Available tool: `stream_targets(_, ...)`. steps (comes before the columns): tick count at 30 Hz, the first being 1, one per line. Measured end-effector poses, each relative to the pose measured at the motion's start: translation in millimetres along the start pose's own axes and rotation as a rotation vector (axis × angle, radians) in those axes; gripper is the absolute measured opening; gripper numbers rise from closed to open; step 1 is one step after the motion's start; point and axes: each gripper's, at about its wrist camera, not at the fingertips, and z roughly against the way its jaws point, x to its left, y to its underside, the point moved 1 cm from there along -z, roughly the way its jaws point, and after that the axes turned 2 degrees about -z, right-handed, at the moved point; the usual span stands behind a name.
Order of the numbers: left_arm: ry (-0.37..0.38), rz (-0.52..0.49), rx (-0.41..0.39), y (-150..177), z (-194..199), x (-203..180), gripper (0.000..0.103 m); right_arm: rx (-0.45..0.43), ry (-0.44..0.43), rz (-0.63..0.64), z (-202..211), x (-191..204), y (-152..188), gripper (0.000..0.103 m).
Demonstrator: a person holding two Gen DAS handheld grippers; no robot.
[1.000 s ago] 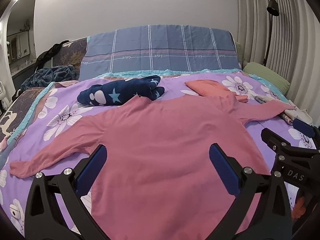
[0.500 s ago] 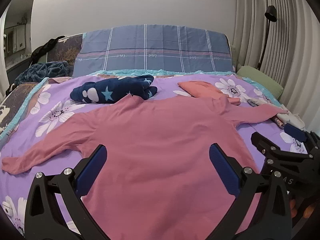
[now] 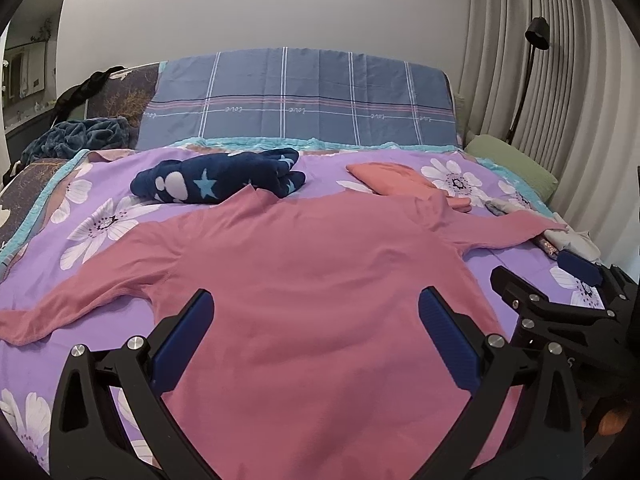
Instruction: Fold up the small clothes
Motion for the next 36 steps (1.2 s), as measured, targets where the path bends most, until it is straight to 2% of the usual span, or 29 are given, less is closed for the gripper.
stream_targets(21, 0.009, -0.039, -0.013, 2, 1, -5, 0.102, 0.029, 0.007, 0.008, -8, 5, 5, 0.101)
stream_targets(36, 0.005, -0.029, -0.021, 3, 0, -3, 0.102, 0.029, 0.013, 0.03, -12, 9, 6, 0.101)
